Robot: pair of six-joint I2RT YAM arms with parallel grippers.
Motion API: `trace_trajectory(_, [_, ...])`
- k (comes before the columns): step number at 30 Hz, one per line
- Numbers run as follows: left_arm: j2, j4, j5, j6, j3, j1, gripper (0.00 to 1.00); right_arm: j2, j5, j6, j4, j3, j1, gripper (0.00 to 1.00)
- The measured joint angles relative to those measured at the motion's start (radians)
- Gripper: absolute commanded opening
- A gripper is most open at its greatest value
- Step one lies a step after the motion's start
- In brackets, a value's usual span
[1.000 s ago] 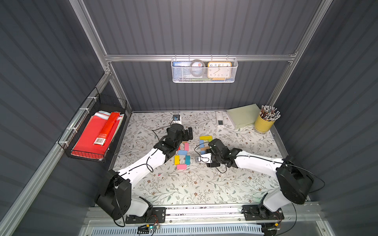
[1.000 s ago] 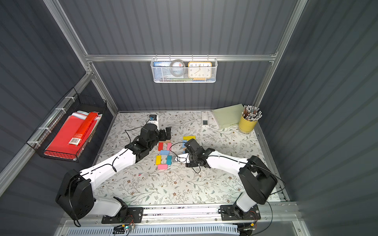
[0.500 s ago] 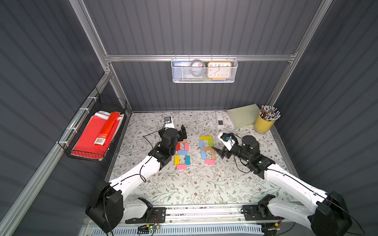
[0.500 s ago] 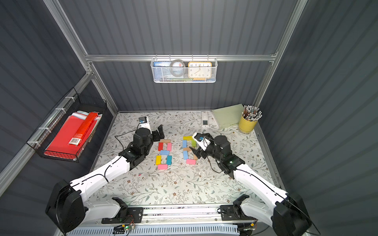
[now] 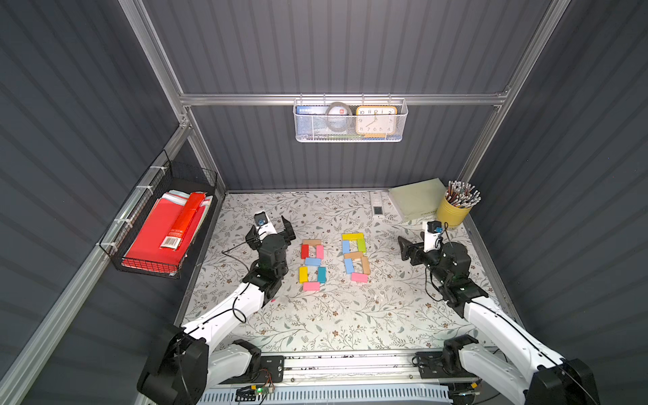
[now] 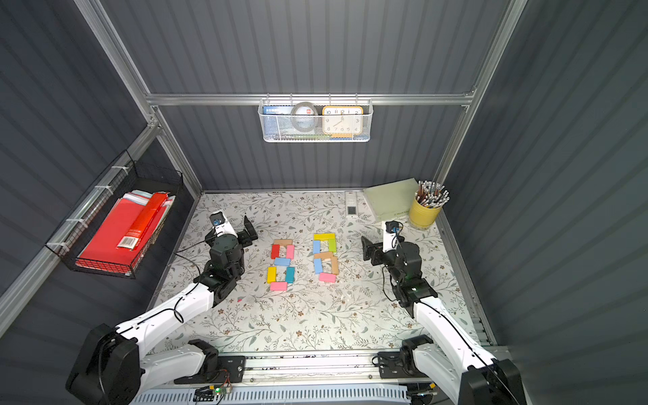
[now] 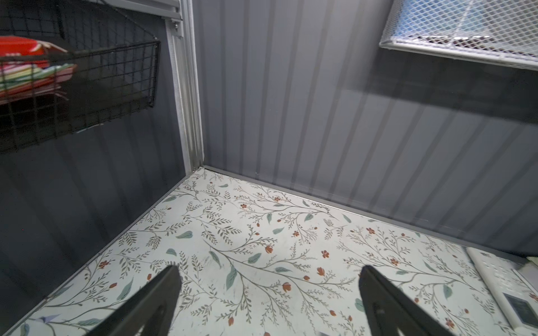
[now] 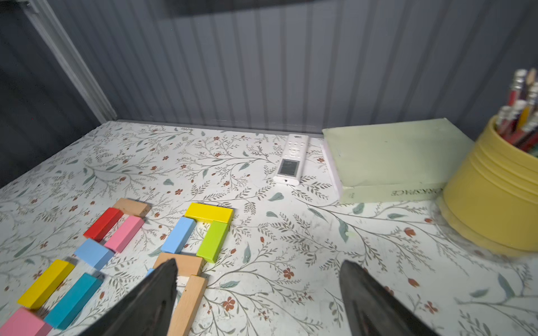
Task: Assemble the number 8 with building blocks
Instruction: Reset both arms
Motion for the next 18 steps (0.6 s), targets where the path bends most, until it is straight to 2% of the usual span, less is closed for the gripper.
trace_trajectory(6, [-0.011,0.021,0.103,-0.010,-0.037,0.113,1.00,-0.041,-0.031,0.065,-0.084,0.005,-0.035,0.95])
trace_trajectory(10, [-0.014,0.027,0.187,-0.010,-0.037,0.165,0.99,-0.084,-0.097,0.072,-0.150,0.003,-0.035,0.95])
trace_trajectory(14, [-0.014,0.030,0.250,-0.020,-0.038,0.172,1.00,-0.109,-0.168,0.100,-0.155,0.002,-0.032,0.96])
trace_trajectory(18, [-0.028,0.036,0.275,-0.029,-0.061,0.172,0.99,-0.089,-0.178,0.115,-0.178,0.004,-0.032,0.99])
